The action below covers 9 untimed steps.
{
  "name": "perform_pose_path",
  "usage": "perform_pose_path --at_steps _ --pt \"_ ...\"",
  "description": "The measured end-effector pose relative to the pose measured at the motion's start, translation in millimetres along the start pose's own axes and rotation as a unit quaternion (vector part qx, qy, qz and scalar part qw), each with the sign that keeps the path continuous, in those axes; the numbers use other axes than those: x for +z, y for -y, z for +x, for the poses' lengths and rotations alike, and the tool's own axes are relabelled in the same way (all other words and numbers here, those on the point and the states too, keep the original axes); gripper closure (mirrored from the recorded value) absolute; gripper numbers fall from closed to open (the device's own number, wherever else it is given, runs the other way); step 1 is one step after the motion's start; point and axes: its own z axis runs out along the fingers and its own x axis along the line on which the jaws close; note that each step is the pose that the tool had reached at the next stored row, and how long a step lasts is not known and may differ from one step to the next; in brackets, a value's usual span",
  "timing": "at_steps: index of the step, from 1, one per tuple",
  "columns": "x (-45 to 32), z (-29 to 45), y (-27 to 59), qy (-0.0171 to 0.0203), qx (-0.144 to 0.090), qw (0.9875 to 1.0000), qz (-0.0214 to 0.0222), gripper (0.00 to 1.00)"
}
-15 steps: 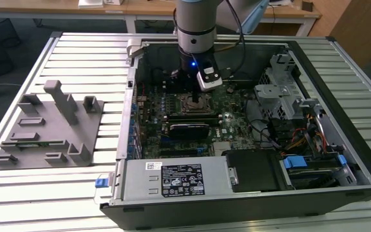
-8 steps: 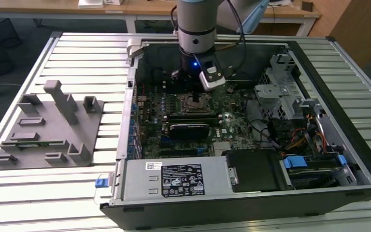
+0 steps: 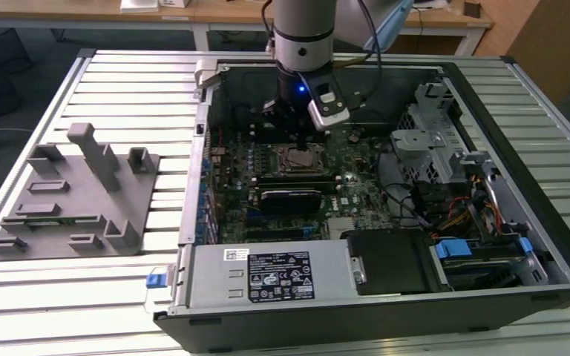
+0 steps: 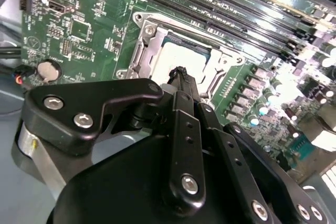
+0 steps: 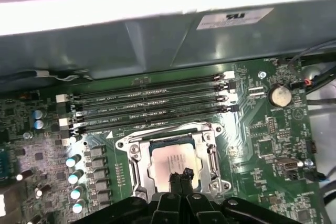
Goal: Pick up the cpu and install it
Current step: 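Install the first cpu locking lever, then install the second cpu locking lever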
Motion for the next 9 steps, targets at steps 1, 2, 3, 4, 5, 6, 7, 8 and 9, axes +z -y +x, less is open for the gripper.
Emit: perform_pose_path --at_steps 1,2,3,4,5,6,7,8,9 --pt "-1.7 -0.1 -0.1 0.0000 0.000 1.0000 0.0000 0.89" --pt "-2.8 -0.3 -0.1 0.0000 0.000 1.0000 0.0001 0.89" --pt "-3.3 -0.4 -0.2 0.0000 0.000 1.0000 0.0004 0.89" --pt "-3.3 -0.4 -0.2 0.0001 0.000 1.0000 0.0004 0.89" --pt "-3.3 -0.4 -0.2 0.0001 0.000 1.0000 0.0004 0.89" --pt "-3.4 -0.5 -0.2 0.0001 0.000 1.0000 0.0006 0.89" --pt "-3.4 -0.7 -0.2 0.0001 0.000 1.0000 0.0007 0.89" --pt "-3.4 -0.7 -0.2 0.0001 0.000 1.0000 0.0007 0.89" --pt "-3.4 -0.7 -0.2 0.0001 0.000 1.0000 0.0007 0.89"
